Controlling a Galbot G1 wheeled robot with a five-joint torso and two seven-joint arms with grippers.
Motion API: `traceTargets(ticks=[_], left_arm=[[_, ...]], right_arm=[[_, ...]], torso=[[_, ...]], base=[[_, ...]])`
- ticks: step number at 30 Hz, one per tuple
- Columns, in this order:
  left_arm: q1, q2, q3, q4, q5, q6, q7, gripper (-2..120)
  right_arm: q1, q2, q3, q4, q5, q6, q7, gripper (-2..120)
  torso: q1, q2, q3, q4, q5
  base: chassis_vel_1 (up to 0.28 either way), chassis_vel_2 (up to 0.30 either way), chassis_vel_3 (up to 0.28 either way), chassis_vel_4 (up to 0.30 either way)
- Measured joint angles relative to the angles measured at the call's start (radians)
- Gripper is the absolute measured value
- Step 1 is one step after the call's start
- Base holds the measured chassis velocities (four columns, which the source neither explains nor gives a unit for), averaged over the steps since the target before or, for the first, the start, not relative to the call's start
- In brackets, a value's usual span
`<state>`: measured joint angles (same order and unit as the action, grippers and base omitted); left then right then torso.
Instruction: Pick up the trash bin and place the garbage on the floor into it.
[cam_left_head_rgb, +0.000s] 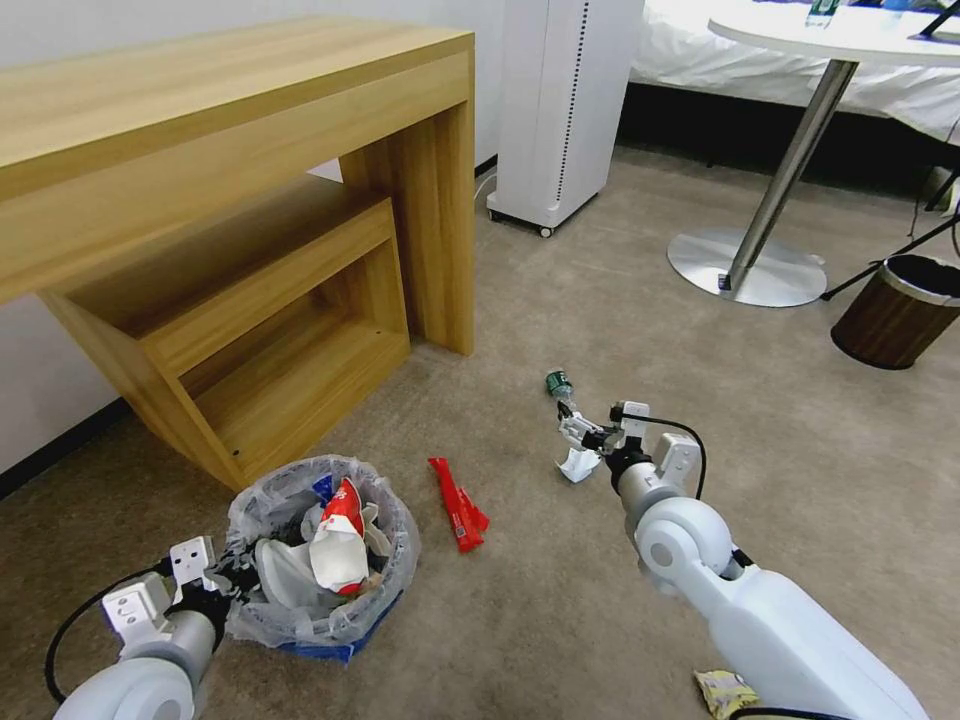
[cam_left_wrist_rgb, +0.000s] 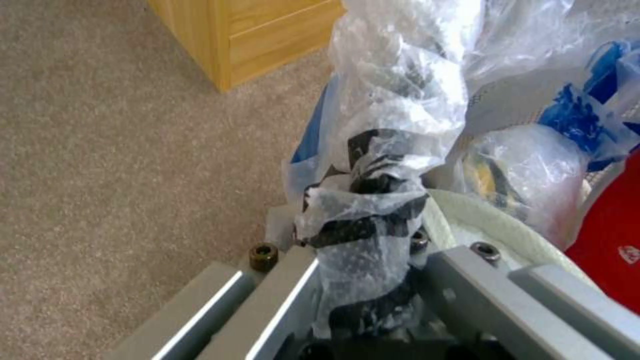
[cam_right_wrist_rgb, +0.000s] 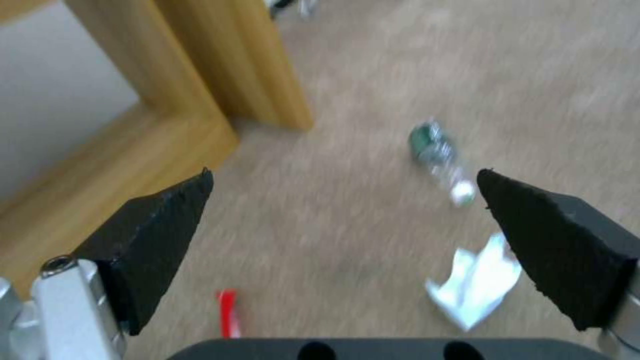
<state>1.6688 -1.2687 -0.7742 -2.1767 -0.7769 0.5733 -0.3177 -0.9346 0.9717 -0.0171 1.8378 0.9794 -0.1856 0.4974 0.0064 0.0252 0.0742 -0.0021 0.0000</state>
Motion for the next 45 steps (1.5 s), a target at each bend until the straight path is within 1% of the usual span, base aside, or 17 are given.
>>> traceTargets(ticks=[3,5,7,9,10,13,14,16,18,20,22,26,29,30,33,42,45], left_arm=[[0.000,0.002,0.000,0.001,-0.004,0.000,-0.001,0],[0.004,0.002,0.000,0.003,-0.004,0.000,-0.001,0],[0.004,0.001,0.000,0.003,-0.004,0.000,-0.001,0],[0.007,-0.004,0.002,0.003,-0.003,-0.002,-0.001,0],[0.007,-0.004,0.002,0.003,-0.003,-0.002,-0.001,0],[0.010,-0.009,0.002,-0.002,-0.002,-0.005,-0.002,0],[0.010,-0.009,0.002,-0.002,-0.002,-0.005,-0.002,0],[0.015,-0.012,0.002,-0.006,0.000,-0.008,-0.002,0],[0.016,-0.012,0.002,-0.007,0.000,-0.008,-0.002,0],[0.023,-0.016,0.001,-0.013,0.004,-0.012,-0.002,0],[0.024,-0.018,0.001,-0.014,0.004,-0.014,-0.002,0],[0.031,-0.022,-0.001,-0.019,0.007,-0.020,-0.001,0],[0.033,-0.020,-0.005,-0.022,0.006,-0.022,-0.001,0],[0.033,-0.020,-0.005,-0.022,0.006,-0.022,-0.001,0],[0.032,-0.021,-0.005,-0.022,0.005,-0.025,0.000,0],[0.008,-0.017,0.005,-0.001,0.001,-0.030,0.002,0],[-0.005,-0.017,0.011,0.012,0.000,-0.033,0.003,0]], right_arm=[[0.025,0.012,-0.027,-0.017,0.036,-0.033,0.018,100],[0.081,0.036,-0.068,-0.059,0.091,-0.097,0.050,100],[0.101,0.046,-0.078,-0.074,0.111,-0.118,0.064,100],[0.168,0.092,-0.107,-0.136,0.180,-0.195,0.101,100],[0.168,0.092,-0.107,-0.136,0.180,-0.195,0.101,100],[0.246,0.166,-0.148,-0.260,0.227,-0.256,0.116,100],[0.246,0.166,-0.148,-0.260,0.227,-0.256,0.116,100],[0.277,0.217,-0.170,-0.344,0.251,-0.303,0.121,100],[0.282,0.224,-0.176,-0.358,0.255,-0.308,0.121,100],[0.308,0.268,-0.210,-0.440,0.262,-0.340,0.115,100],[0.314,0.284,-0.219,-0.465,0.257,-0.345,0.111,100],[0.324,0.341,-0.255,-0.591,0.183,-0.367,0.076,100],[0.327,0.362,-0.274,-0.659,0.146,-0.375,0.063,99],[0.327,0.362,-0.274,-0.659,0.146,-0.375,0.063,99],[0.339,0.390,-0.302,-0.750,0.087,-0.360,0.023,99],[0.354,0.417,-0.339,-0.816,0.039,-0.324,-0.025,96],[0.367,0.427,-0.364,-0.843,0.020,-0.313,-0.047,92]], torso=[[0.000,0.000,0.000,-0.0001,0.0000],[0.000,0.000,0.000,-0.0002,0.0000],[0.000,0.000,0.000,0.0000,0.0001],[0.000,0.000,0.000,0.0001,0.0000],[0.000,0.000,0.000,0.0001,0.0000],[0.000,0.000,0.000,0.0001,0.0000],[0.000,0.000,0.000,0.0001,0.0000],[0.000,0.000,0.000,0.0001,-0.0001],[0.000,0.000,0.000,0.0001,0.0000],[0.000,0.000,0.000,0.0000,-0.0002],[0.000,0.000,0.000,0.0001,-0.0001],[0.000,0.000,0.000,0.0001,0.0000],[0.000,0.000,0.000,0.0000,0.0000],[0.000,0.000,0.000,0.0000,0.0000],[0.000,0.000,0.000,0.0000,0.0000],[0.000,0.000,0.000,0.0000,0.0000],[0.000,0.000,0.000,-0.0001,0.0000]], base=[[0.000,0.000,0.000,0.000],[0.000,0.000,0.000,0.000],[0.000,0.000,0.000,0.000],[0.000,0.000,0.000,0.000],[0.000,0.000,0.000,0.000],[0.000,0.000,0.000,0.000],[0.000,0.000,0.000,0.000],[0.000,0.000,0.000,0.000],[0.000,0.000,0.000,0.000],[0.000,0.000,0.000,0.000],[0.000,0.000,0.000,0.000],[0.000,0.000,0.000,0.000],[0.000,0.000,0.000,0.000],[0.000,0.000,0.000,0.000],[0.000,0.000,0.000,0.000],[0.000,0.000,0.000,0.000],[0.000,0.000,0.000,0.000]])
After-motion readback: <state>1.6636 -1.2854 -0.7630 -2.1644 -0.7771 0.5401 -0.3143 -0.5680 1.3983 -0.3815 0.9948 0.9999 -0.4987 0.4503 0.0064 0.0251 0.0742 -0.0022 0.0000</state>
